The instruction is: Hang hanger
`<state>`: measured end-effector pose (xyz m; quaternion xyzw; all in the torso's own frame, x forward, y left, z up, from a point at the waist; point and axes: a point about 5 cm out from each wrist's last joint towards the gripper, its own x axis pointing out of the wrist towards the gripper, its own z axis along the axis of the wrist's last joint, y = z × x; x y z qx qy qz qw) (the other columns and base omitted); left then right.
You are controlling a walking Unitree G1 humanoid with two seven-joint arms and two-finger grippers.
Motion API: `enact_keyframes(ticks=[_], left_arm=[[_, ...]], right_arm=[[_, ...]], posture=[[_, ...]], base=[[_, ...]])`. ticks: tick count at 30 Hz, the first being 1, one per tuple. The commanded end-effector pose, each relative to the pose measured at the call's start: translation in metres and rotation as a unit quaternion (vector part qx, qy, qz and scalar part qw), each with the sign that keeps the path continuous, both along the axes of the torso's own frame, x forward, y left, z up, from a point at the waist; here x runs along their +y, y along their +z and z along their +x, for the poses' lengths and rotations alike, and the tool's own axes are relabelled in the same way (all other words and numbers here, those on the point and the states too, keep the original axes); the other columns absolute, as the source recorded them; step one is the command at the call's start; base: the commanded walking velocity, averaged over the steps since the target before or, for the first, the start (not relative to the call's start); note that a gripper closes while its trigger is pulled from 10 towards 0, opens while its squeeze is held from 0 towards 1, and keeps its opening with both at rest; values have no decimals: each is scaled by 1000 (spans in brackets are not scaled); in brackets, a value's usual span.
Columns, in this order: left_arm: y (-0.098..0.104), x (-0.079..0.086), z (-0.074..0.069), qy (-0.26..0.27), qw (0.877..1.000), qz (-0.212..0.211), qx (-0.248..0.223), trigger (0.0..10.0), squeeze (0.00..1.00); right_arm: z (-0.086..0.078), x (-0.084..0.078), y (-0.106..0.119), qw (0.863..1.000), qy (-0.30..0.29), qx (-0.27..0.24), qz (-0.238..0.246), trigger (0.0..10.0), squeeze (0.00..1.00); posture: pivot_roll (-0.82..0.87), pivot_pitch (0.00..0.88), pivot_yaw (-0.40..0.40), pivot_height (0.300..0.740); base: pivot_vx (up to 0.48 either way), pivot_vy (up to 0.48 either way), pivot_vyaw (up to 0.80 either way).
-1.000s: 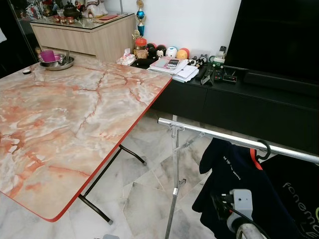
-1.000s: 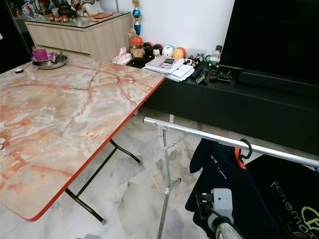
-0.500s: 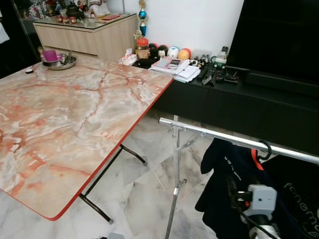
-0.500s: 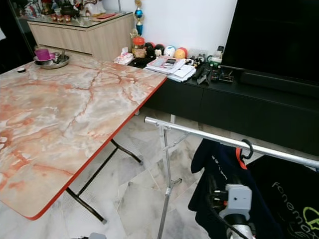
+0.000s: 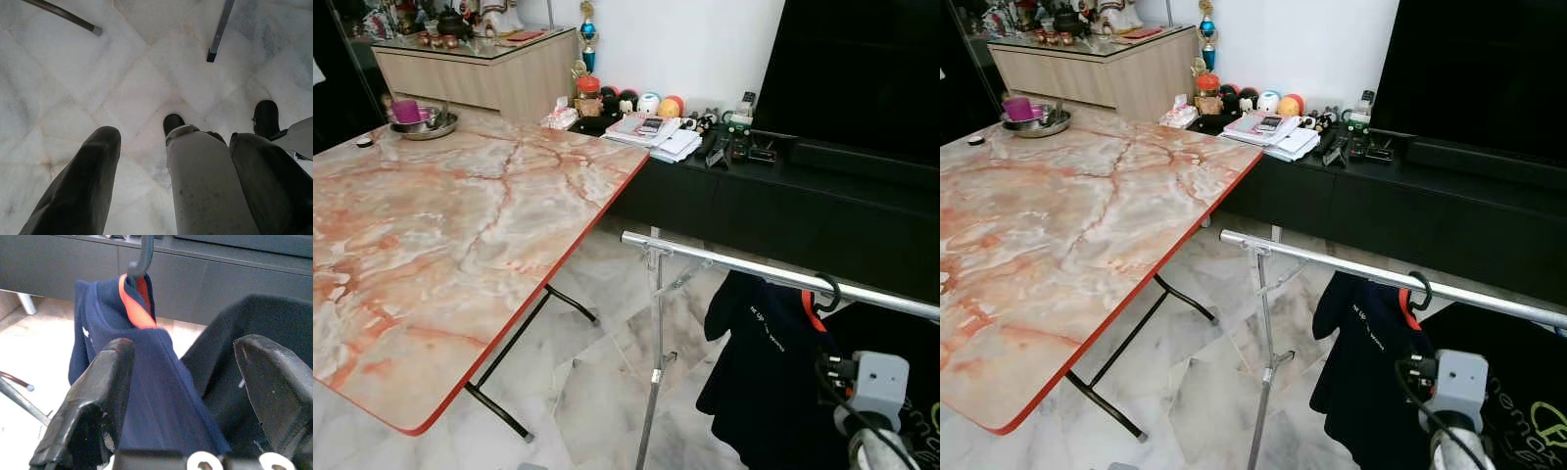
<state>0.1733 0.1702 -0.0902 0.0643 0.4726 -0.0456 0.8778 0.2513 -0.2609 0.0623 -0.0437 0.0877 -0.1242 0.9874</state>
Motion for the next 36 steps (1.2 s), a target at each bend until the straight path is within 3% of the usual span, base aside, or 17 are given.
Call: enact_keyframes(ticks=[1,6,8,16,19,21,29,30,32,34,35,36], left_arm=[[-2,1,-5,-9,1000,2,10,10000,0],[-2,0,-4,-11,1000,2,9,10000,0],[-2,0,-4,-9,1000,1,8,10000,0],[-2,0,-4,-7,1000,1,9,10000,0],[-2,0,-4,-7,1000,1,8,10000,0],[-2,-1,-3,-7,1000,1,8,10000,0],[-2,-2,-3,-10,1000,0,9,10000,0],[-2,-2,-3,-10,1000,0,9,10000,0],[-2,-2,-3,-9,1000,0,9,10000,0],[-2,-2,-3,-9,1000,0,9,10000,0],[-2,-2,-3,-10,1000,0,9,10000,0],[-2,-2,-3,-10,1000,0,9,10000,0]], right_arm=[[7,-3,8,1000,15,-3,6,10000,0],[16,-6,4,995,76,49,35,10000,0],[18,-18,0,994,63,77,43,10000,0],[29,-33,9,993,63,93,45,10000,0],[31,-34,9,991,72,100,53,10000,0],[35,-31,11,985,95,88,113,10000,0],[37,-31,-3,974,117,150,122,9765,0],[37,-30,-4,974,118,154,116,353,0],[40,-30,-4,975,116,156,111,0,0],[41,-29,-4,975,114,155,111,0,0],[44,-28,-4,975,113,155,110,10000,0],[44,-28,-4,975,113,155,110,10000,0]], posture=[[65,0,-28,740],[69,1,-29,740],[76,13,-34,740],[80,26,-31,740],[80,29,-31,740],[83,35,-29,740],[91,44,-31,740],[91,44,-31,740],[93,47,-29,740],[93,47,-29,740],[93,49,-27,740],[93,49,-27,740]], base=[[0,0,0],[0,0,0],[0,0,0],[0,0,0],[0,0,0],[0,0,0],[0,0,0],[0,0,0],[0,0,0],[0,0,0],[0,0,0],[0,0,0]])
